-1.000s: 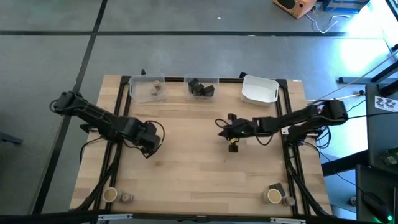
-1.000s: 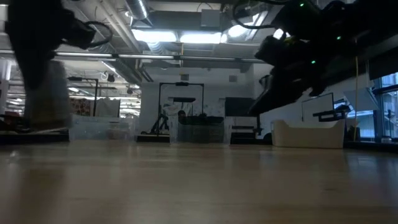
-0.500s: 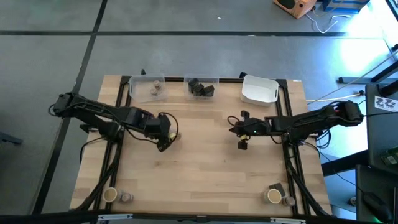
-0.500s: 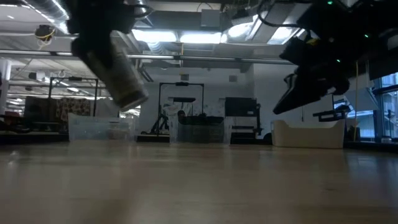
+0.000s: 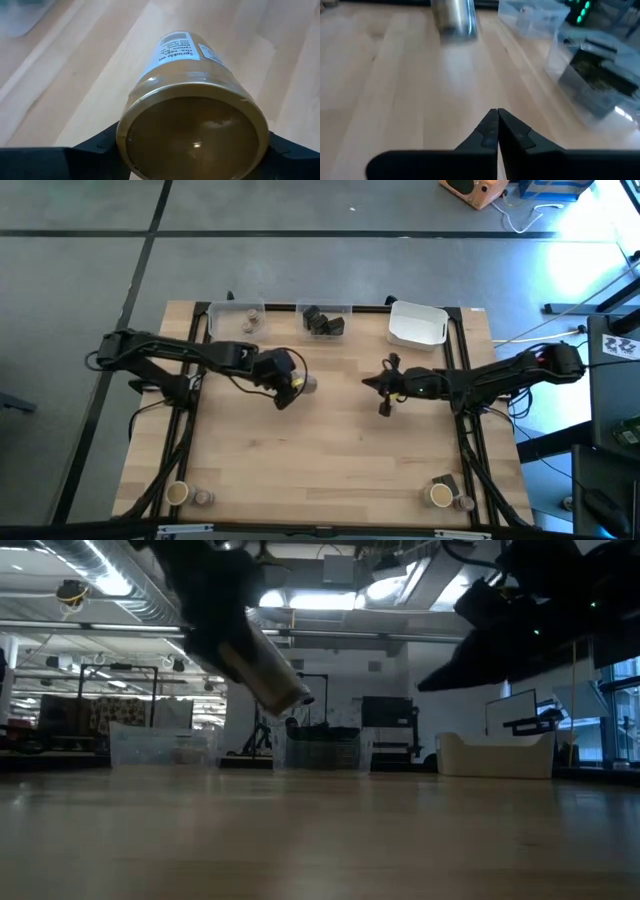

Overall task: Sort spices by type
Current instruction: Put the top left golden seasoning bottle into the right white bin

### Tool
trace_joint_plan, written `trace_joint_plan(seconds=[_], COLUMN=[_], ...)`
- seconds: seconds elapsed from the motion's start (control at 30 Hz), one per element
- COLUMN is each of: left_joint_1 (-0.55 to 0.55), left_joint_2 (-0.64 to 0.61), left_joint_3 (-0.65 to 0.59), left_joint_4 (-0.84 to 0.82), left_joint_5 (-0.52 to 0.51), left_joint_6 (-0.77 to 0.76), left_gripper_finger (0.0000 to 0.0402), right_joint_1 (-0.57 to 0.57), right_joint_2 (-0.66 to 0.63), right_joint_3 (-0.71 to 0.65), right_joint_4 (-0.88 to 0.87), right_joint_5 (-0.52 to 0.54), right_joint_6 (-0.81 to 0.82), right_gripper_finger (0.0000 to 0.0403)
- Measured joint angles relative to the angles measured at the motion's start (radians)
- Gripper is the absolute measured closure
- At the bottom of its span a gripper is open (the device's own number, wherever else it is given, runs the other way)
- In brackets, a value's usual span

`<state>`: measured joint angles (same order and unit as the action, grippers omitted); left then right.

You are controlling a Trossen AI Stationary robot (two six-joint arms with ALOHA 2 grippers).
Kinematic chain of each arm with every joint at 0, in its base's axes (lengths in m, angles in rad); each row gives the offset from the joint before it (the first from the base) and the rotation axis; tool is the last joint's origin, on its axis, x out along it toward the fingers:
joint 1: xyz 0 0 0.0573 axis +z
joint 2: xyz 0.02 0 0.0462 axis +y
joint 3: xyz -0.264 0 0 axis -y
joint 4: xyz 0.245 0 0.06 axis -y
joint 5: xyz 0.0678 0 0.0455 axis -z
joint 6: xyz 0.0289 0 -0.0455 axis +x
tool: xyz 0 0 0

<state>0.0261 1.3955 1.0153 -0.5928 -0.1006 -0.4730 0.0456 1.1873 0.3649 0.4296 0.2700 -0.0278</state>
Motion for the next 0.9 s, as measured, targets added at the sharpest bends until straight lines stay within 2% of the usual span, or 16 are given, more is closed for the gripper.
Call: trace_joint_plan(seconds=[0.27,0.53,0.7,0.9], left_joint_1=[0.016,0.012,0.015,0.016], left_joint_2=[0.222,0.418,0.474,0.485], left_joint_3=[0.152,0.317,0.352,0.353], left_joint_4=[0.039,0.054,0.07,0.098], left_joint_5=[0.013,0.021,0.057,0.061], left_joint_6=[0.154,0.276,0.326,0.338], left_gripper_finger=[0.0153,0.0153,0.0149,0.015], right_joint_1=[-0.009,-0.02,-0.02,-0.02], right_joint_2=[0.135,0.27,0.309,0.366], right_joint_3=[0.0,0.0,0.002,0.002], right_joint_4=[0.221,0.306,0.315,0.318], right_joint_5=[-0.021,-0.054,-0.054,-0.114], right_joint_6=[-0.008,0.004,0.023,0.056], right_gripper_finger=[0.0391,0.0391,0.0391,0.0391])
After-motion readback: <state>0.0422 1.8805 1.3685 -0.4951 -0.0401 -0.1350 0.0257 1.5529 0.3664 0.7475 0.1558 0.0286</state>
